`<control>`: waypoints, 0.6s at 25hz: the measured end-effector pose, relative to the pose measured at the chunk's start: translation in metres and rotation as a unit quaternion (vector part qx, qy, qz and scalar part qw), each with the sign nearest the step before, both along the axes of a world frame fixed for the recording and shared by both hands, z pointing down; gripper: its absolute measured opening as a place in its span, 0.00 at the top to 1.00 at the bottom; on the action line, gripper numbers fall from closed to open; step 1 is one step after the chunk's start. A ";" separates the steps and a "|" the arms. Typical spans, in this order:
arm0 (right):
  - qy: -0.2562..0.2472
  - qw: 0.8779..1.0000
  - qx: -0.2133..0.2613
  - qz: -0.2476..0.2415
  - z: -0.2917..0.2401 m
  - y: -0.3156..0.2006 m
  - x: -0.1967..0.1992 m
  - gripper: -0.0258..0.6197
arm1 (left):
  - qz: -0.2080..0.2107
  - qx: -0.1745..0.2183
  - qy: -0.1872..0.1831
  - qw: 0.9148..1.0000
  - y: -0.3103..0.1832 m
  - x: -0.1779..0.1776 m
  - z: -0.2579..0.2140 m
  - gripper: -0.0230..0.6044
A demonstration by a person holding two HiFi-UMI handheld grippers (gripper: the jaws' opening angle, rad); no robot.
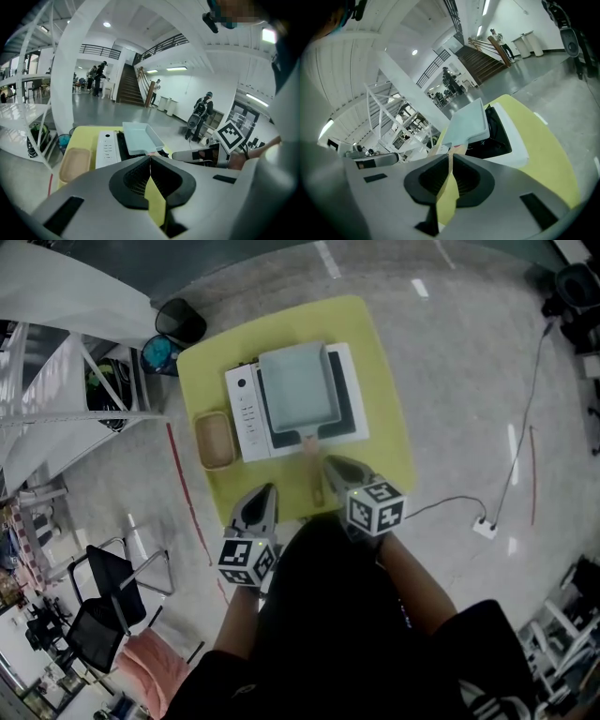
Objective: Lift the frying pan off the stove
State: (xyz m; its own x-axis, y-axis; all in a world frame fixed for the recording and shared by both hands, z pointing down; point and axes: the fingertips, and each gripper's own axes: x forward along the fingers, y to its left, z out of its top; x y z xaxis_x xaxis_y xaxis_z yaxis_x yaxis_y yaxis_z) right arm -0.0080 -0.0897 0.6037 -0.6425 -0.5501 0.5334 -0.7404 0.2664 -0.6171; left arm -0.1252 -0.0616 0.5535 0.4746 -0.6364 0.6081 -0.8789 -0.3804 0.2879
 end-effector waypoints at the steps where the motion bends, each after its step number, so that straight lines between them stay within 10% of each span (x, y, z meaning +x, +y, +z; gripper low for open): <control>1: -0.003 1.000 -0.002 -0.001 0.001 -0.001 -0.001 0.93 | -0.002 -0.001 -0.001 1.000 0.001 -0.002 0.000 0.89; 5: -0.027 1.000 -0.016 0.003 0.005 -0.004 -0.007 0.74 | -0.008 -0.005 -0.004 1.000 0.004 -0.006 0.001 0.89; 15: -0.088 0.994 -0.062 0.036 0.016 -0.011 -0.015 0.64 | -0.021 -0.002 -0.008 1.000 0.003 -0.018 -0.001 0.89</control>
State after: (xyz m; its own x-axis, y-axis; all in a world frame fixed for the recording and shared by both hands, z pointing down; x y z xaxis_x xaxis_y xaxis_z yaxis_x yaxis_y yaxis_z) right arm -0.0227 -0.1010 0.6199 -0.6932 -0.5360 0.4819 -0.6322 0.1309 -0.7637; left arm -0.1432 -0.0582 0.5529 0.4368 -0.6538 0.6179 -0.8990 -0.3412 0.2745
